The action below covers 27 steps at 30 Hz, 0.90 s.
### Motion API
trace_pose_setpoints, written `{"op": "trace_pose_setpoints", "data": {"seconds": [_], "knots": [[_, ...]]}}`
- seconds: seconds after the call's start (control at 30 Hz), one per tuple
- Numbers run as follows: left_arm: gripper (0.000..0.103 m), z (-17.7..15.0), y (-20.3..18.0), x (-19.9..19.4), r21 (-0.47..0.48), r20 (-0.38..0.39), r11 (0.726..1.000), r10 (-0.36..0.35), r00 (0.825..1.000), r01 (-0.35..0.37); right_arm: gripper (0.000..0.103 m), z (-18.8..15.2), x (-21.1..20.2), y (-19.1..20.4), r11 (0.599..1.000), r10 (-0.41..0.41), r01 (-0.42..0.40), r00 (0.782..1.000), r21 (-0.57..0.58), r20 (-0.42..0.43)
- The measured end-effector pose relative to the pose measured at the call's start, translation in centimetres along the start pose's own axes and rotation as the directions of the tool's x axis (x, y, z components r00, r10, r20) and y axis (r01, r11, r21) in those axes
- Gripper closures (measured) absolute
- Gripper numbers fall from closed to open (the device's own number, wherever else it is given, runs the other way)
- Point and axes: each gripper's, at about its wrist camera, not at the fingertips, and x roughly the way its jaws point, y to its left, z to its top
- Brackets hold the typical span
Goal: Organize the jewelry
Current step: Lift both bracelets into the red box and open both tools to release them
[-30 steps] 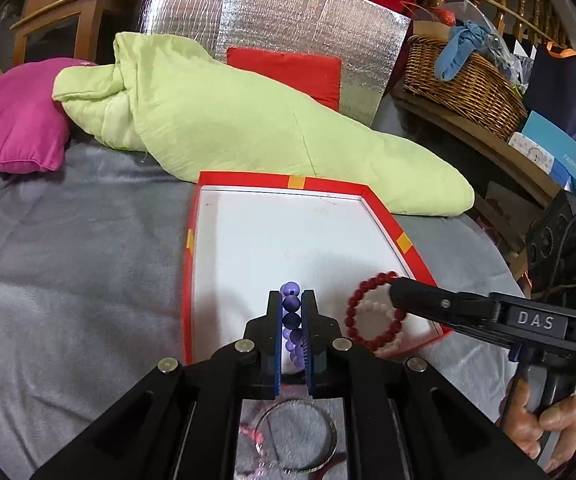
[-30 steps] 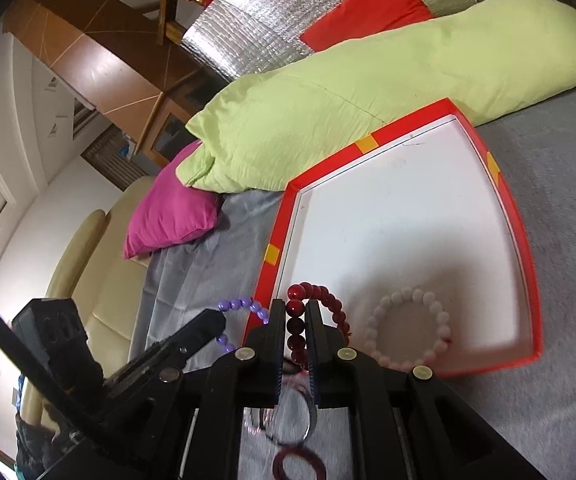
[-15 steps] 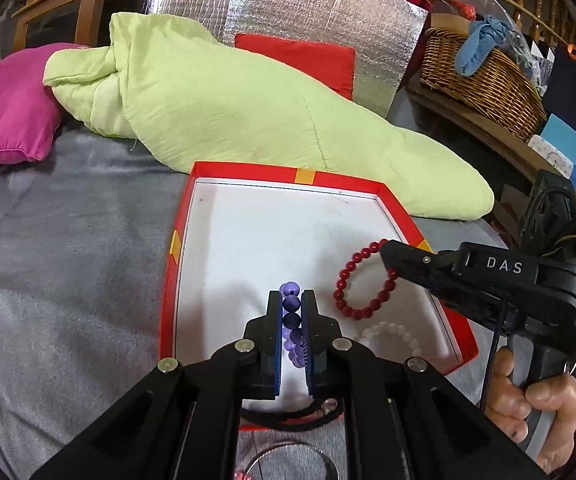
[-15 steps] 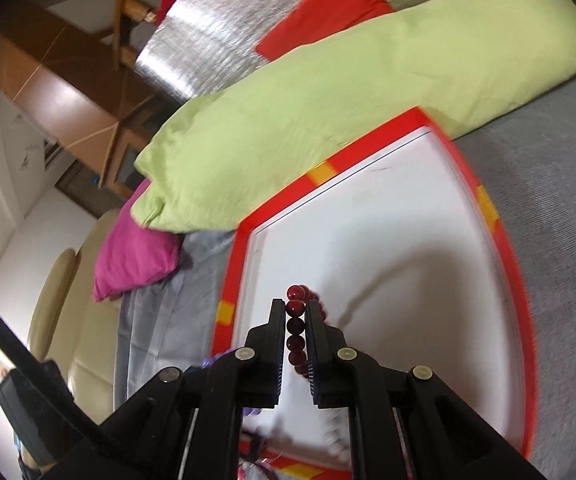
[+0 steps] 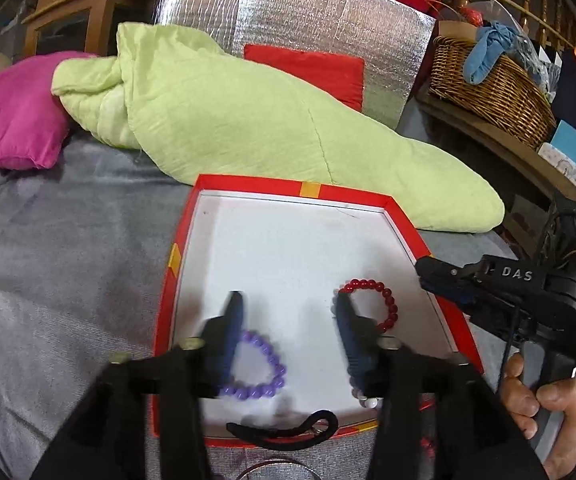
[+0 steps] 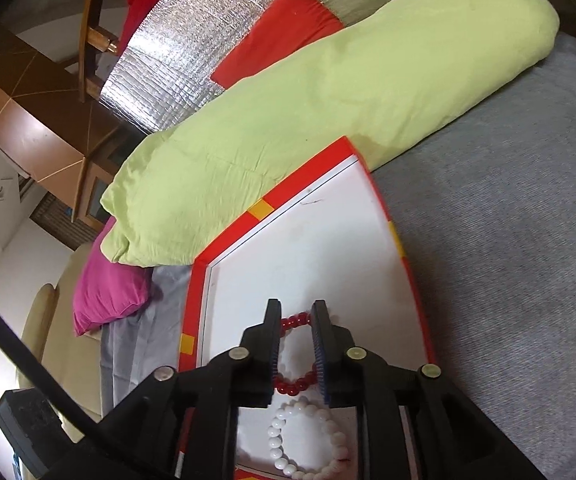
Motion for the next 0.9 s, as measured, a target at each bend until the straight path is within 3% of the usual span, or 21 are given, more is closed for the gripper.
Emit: {"op": "trace_pose_setpoints", "data": {"seconds": [0.17, 0.33, 0.9], "knots": [[0.039, -0.1, 0.0, -0.6, 0.003, 0.003, 1.0, 0.03, 1.0, -0.03, 0.076, -0.2, -0.7, 0.0, 1.0, -0.013, 0.013, 1.0, -0.011, -0.007], [0.033, -0.5, 0.5, -1.2, 0.002, 0.002, 0.997, 0.079, 0.997, -0.079, 0.063, -0.9, -1.0, 0.5, 0.997, -0.05, 0.048, 0.999, -0.058, -0.021], [0.03, -1.1, 3.3, -4.0, 0.033, 0.018, 0.983, 0.182, 0.983, -0.183, 0.062, -3.0, -0.4, 1.9, 0.992, -0.09, 0.084, 0.994, -0.098, -0.058]]}}
